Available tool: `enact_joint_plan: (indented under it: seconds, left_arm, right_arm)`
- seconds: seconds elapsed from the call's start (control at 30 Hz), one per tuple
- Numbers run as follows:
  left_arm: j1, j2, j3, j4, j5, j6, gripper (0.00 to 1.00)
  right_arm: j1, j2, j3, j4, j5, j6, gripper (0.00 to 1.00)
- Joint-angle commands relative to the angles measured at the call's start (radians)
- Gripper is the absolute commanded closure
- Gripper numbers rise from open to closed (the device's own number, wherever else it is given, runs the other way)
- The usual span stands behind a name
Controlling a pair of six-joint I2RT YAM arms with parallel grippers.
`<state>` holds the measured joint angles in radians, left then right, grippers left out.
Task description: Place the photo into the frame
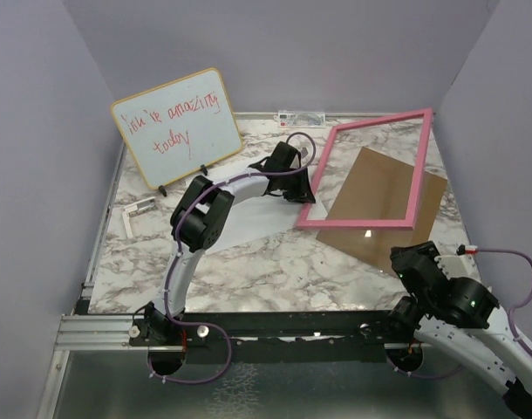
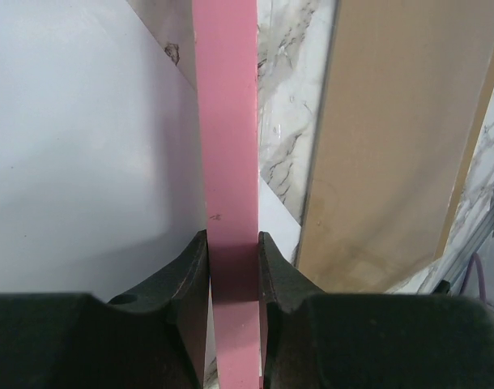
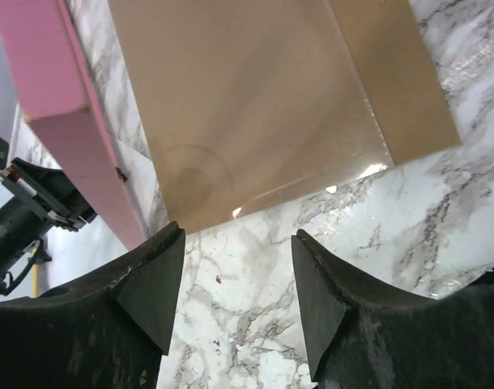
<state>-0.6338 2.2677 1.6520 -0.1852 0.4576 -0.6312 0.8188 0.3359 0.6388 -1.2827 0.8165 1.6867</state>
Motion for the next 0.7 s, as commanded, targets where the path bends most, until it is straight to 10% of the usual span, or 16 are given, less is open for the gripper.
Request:
enact_joint_plan:
  seconds: [0.0,0.33,0.67]
  left_arm:
    - [-0.005,0.026,0.042,0.003,0.032,-0.002,1.00]
    - [0.000,0.025,0.065,0.010,0.122,-0.046,1.00]
    - [0.019,0.023,0.020,0.063,0.184,-0.098,1.00]
  right_arm:
    - [0.002,0.035,0.050,-0.123,-0.028,0.097,0.38]
    - [0.001,0.214,0.249,0.050,0.027,-0.185,0.15]
    - [0.001,0.325,0.281,0.111,0.070,-0.124,0.09]
